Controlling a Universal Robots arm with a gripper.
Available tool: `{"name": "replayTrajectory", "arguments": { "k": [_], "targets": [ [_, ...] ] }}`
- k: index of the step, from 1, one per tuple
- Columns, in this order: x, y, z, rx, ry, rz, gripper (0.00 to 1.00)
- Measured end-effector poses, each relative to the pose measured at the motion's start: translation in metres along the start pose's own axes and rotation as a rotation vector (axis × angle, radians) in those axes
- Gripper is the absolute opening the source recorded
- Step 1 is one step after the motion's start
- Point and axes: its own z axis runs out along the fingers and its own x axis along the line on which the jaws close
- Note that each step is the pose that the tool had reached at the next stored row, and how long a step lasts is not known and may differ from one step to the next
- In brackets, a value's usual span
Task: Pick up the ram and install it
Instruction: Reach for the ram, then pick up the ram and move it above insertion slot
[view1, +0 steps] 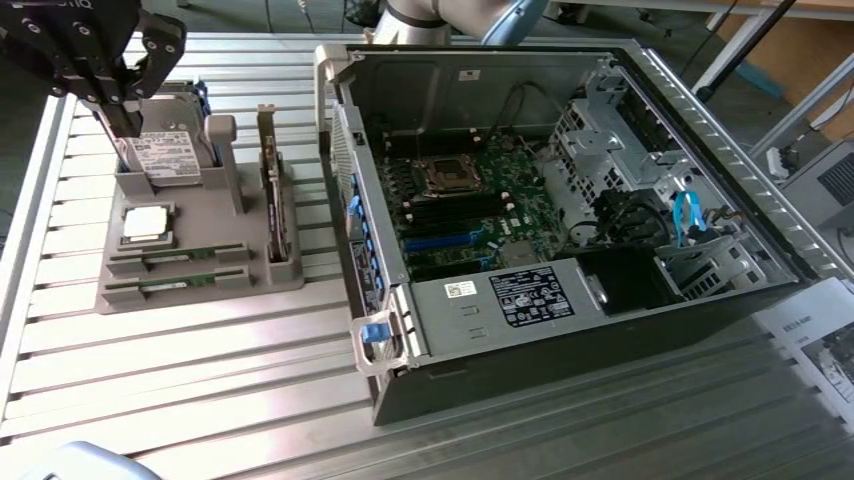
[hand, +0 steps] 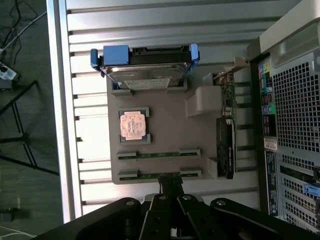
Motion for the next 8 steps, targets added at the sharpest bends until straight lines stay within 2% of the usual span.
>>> {"name": "replayTrajectory", "arguments": {
  "k": [8],
  "targets": [
    [-0.0001,-0.0012,0.0000,0.0000,0.0000,0.000,0.10]
  ]
}}
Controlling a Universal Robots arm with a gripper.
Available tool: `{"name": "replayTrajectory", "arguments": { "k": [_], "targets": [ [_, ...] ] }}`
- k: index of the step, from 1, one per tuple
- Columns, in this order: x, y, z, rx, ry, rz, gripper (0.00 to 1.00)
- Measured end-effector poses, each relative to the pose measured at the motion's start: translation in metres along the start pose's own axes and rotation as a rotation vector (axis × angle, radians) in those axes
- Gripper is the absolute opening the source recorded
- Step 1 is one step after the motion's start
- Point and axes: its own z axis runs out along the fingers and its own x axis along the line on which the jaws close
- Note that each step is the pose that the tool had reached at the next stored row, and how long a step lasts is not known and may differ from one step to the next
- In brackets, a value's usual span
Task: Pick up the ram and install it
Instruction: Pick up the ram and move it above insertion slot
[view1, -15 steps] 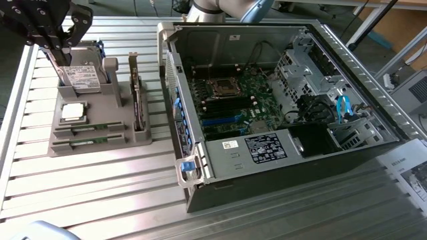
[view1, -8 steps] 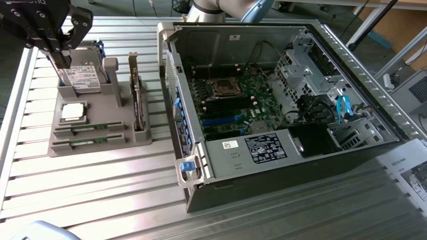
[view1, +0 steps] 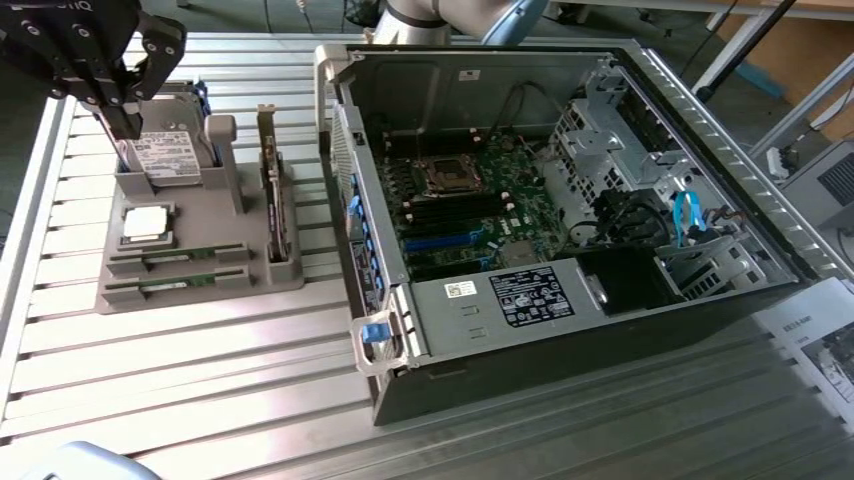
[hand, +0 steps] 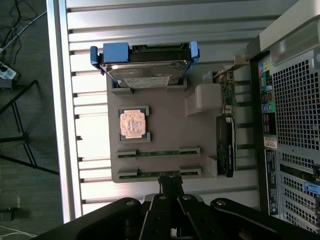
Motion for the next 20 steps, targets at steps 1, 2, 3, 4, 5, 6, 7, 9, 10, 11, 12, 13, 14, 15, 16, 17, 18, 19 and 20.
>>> {"name": "replayTrajectory", "arguments": {
  "k": [1,2,3,4,5,6,7,9,10,11,12,13,14,15,16,17,18,19,20],
  "targets": [
    [0.0000,0.0000,0.0000,0.0000,0.0001,0.000,0.10],
    [0.0000,0.0000,0.0000,0.0000,0.0000,0.000,0.10],
    [0.0000,0.0000,0.0000,0.0000,0.0000,0.000,0.10],
    [0.0000,0.0000,0.0000,0.0000,0.0000,0.000,0.10],
    [0.0000,0.0000,0.0000,0.0000,0.0001,0.000,0.10],
    [0.0000,0.0000,0.0000,0.0000,0.0000,0.000,0.10],
    [0.0000,0.0000,0.0000,0.0001,0.0001,0.000,0.10],
    [0.0000,0.0000,0.0000,0.0000,0.0000,0.000,0.10],
    [0.0000,0.0000,0.0000,0.0000,0.0000,0.000,0.10],
    [0.0000,0.0000,0.0000,-0.0001,0.0002,-0.003,0.10],
    [0.0000,0.0000,0.0000,-0.0001,0.0003,-0.006,0.10],
    [0.0001,0.0000,0.0000,-0.0003,0.0006,-0.013,0.10],
    [0.0000,0.0000,-0.0001,-0.0005,0.0011,-0.023,0.10],
    [0.0000,0.0000,0.0000,-0.0008,0.0015,-0.033,0.10],
    [0.0000,0.0000,0.0000,-0.0011,0.0020,-0.045,0.10],
    [0.0000,0.0000,0.0000,-0.0013,0.0025,-0.056,0.10],
    [0.0000,0.0000,0.0000,-0.0016,0.0030,-0.067,0.10],
    [0.0000,0.0000,0.0000,-0.0019,0.0035,-0.079,0.10],
    [0.0000,0.0000,0.0000,-0.0021,0.0040,-0.090,0.10]
  ]
}}
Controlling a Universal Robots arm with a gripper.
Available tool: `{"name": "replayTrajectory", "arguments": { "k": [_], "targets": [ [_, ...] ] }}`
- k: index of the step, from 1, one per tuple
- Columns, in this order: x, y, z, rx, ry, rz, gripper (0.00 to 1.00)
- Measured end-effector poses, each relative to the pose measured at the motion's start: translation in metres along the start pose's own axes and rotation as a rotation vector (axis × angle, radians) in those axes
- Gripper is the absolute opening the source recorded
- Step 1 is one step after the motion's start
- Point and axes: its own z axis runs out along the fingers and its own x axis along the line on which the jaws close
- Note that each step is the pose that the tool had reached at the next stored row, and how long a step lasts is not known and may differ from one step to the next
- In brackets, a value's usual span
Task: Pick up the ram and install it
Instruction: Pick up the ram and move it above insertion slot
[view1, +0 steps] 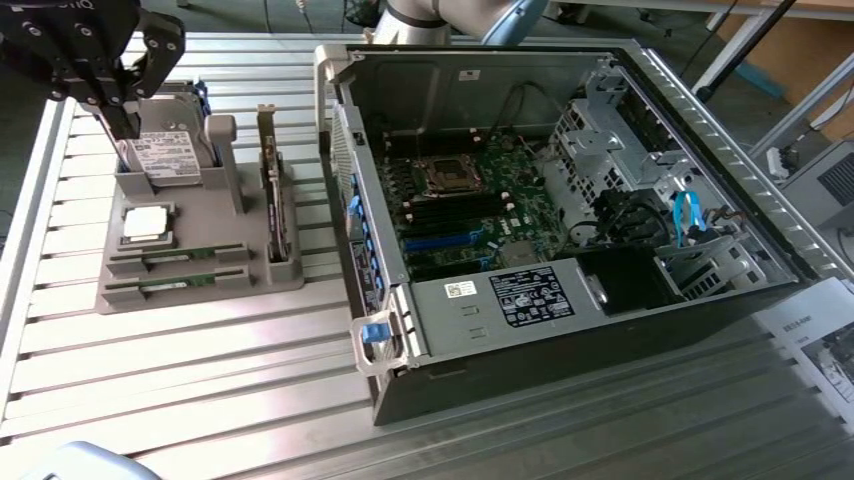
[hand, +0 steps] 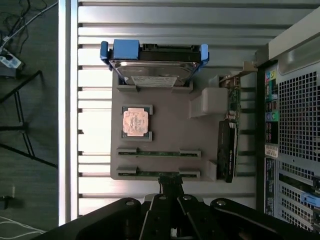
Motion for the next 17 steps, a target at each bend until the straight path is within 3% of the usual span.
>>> {"name": "replayTrajectory", "arguments": {
  "k": [17],
  "targets": [
    [0.0000,0.0000,0.0000,-0.0061,0.0110,-0.249,0.10]
  ]
}}
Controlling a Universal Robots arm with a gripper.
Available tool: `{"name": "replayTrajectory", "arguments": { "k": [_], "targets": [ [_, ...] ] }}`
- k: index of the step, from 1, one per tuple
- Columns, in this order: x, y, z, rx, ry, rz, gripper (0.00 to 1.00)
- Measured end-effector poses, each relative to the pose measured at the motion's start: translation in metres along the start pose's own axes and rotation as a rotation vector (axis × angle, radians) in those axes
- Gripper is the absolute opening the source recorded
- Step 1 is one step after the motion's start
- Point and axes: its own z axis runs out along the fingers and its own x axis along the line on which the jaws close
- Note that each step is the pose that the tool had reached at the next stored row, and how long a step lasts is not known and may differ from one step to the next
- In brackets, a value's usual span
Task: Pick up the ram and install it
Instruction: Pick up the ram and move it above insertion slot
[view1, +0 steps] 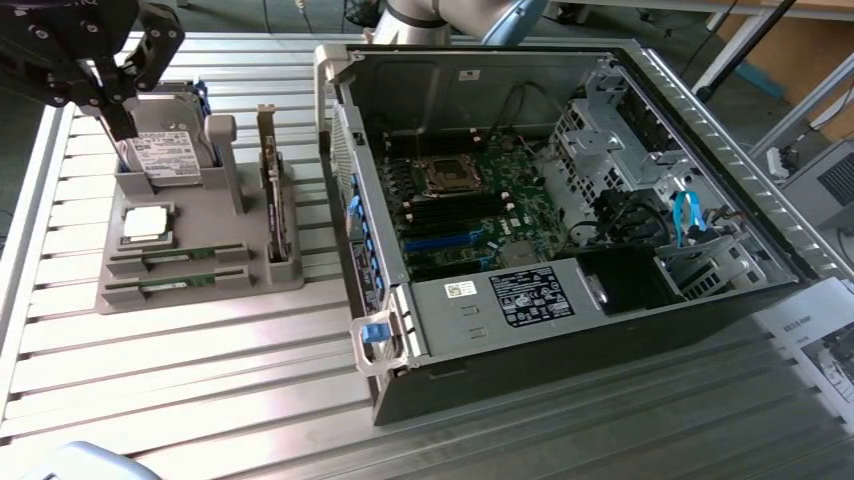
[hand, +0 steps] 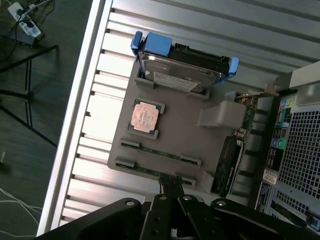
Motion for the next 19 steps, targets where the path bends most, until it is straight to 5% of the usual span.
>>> {"name": "replayTrajectory", "arguments": {
  "k": [19],
  "targets": [
    [0.0000,0.0000,0.0001,-0.0075,0.0135,-0.306,0.10]
  ]
}}
